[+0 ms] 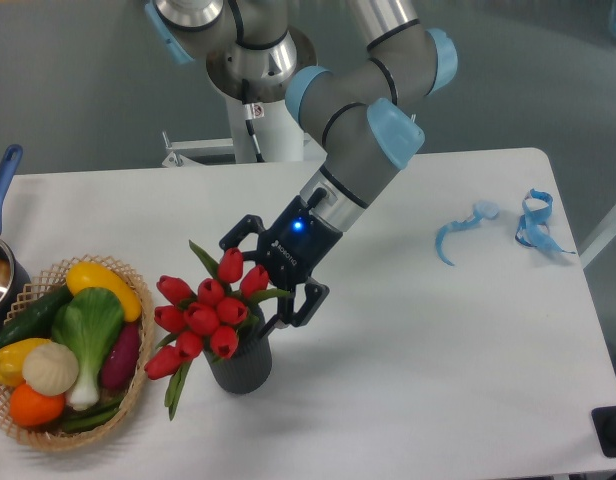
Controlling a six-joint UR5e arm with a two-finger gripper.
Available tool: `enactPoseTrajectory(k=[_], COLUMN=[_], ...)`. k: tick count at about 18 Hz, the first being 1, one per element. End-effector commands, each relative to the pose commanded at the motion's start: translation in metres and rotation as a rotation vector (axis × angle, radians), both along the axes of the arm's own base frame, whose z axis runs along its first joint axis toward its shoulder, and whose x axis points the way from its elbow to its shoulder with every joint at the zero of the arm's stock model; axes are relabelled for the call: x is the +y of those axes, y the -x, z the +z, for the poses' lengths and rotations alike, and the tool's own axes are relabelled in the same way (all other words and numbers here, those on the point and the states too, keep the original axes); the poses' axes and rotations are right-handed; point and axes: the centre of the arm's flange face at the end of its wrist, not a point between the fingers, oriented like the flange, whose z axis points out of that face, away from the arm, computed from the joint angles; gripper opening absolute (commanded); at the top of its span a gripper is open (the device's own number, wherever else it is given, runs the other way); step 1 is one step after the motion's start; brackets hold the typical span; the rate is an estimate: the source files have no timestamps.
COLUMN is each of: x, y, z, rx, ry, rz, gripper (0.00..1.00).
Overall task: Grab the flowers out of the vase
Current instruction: 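Close the gripper around the tulip stems at the vase rim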
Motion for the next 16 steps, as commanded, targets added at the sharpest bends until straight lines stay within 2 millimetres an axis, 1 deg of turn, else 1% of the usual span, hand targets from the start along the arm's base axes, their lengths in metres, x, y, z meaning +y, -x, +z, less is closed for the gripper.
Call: enactPoseTrajectory(k=[2, 6, 7, 8, 10, 11, 12, 13, 14, 15, 16], x=[0.005, 0.008, 0.008, 0.008, 0.008, 0.008, 0.008, 0.008, 0.008, 0.008, 0.008], y=[-0.006, -0.01, -0.011, -0.011, -0.009, -0.009, -0.009, -0.008, -0.008, -0.007, -0.007], z=[-0.001, 0.0, 0.001, 0.002, 0.005, 0.006, 0.009, 0.013, 0.013, 0.015, 0.017], rx=[0.009, 0.011, 0.012, 0.014, 0.018, 0.017, 0.016, 0.014, 0.006, 0.001, -0.002], ry=[-0.007, -0.009, -0.01, -0.011, -0.016, -0.016, -0.016, -0.016, -0.013, -0.011, -0.01], rz=[-0.013, -0.02, -0.021, -0.021, -0.019, -0.018, -0.013, -0.007, 0.0, 0.007, 0.012], gripper=[1.0, 1.0, 0.94, 0.79, 0.57, 0.51, 0.48, 0.42, 0.38, 0.35, 0.35])
